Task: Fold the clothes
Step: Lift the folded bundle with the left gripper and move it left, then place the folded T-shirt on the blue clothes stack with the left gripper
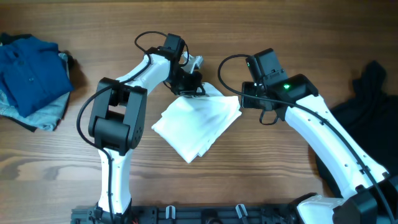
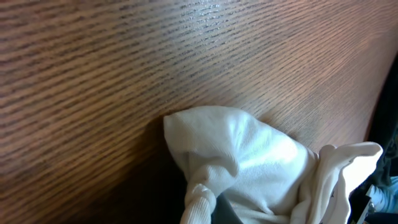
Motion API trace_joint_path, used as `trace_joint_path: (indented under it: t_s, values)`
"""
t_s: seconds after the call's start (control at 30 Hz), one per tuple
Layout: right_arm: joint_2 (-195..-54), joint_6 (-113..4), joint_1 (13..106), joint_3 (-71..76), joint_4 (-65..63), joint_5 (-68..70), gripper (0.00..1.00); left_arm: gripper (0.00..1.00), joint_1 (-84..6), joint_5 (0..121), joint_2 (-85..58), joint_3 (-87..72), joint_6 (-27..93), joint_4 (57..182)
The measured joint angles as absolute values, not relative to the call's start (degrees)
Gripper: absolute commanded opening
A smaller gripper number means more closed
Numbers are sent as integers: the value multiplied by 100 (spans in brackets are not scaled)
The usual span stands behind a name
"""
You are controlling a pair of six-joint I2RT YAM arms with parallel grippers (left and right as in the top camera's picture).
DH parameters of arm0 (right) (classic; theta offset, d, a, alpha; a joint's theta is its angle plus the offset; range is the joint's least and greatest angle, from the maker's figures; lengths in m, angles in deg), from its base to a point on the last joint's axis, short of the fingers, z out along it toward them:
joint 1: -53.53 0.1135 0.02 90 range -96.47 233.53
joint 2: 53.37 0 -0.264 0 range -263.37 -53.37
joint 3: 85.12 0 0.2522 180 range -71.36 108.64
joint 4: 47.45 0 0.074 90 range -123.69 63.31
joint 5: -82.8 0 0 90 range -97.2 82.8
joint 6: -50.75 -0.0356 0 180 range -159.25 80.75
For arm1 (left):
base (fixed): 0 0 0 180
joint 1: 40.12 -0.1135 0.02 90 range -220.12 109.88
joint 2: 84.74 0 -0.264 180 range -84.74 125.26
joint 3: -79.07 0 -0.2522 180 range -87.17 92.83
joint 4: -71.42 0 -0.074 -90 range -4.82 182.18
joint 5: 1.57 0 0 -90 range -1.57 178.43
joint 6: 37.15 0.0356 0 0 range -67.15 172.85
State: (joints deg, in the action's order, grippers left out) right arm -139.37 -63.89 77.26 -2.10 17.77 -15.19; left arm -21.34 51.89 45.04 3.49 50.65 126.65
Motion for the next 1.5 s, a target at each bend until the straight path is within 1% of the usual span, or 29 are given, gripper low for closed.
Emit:
trace_joint_path:
  t_s: [0.07,0.17,0.33,0.53,0.6,0.8,1.07,1.2,1.33,1.37,1.4,1.47,1.5]
  values:
    - [-13937,-6391,7726,-210,1775,-1519,58,4,-2219,5196,4493,340,5063,12586]
    - [-13937,-6391,7726,-210,1775,-1519,58,4,-2604,5355,4334,276,5002,12508]
    - [-13937,-6391,7726,-210,1775,-1521,58,4,-3922,5751,3298,239,4936,12492]
    - [-13937,-6391,7726,-210,1773,-1569,58,5,-5139,5873,2519,239,4915,12215]
    - [-13937,-6391,7726,-210,1773,-1635,58,5,-5692,5906,2316,237,4912,11928]
    - [-13937,-6391,7726,-210,1773,-1650,58,5,-6693,5928,1958,213,4558,10951]
    - [-13937,-6391,7726,-210,1768,-1650,58,8,-7572,5930,1608,213,4091,10101]
    - [-13937,-6391,7726,-210,1753,-1652,58,9,-7928,6470,1610,213,3964,10077]
    - [-13937,-6391,7726,-210,1753,-1652,58,13,-8212,7073,1728,213,3918,10099]
    - [-13937,-6391,7726,-210,1753,-1652,58,17,-8284,7130,1785,213,3916,10095]
    - [-13937,-6391,7726,-210,1753,-1650,58,30,-8387,7207,1875,213,3909,10097]
    - [-13937,-6391,7726,-210,1753,-1652,58,58,-8534,7274,1993,213,3883,10097]
    - [-13937,-6391,7726,-210,1753,-1652,59,95,-8597,7303,2030,213,3887,10095]
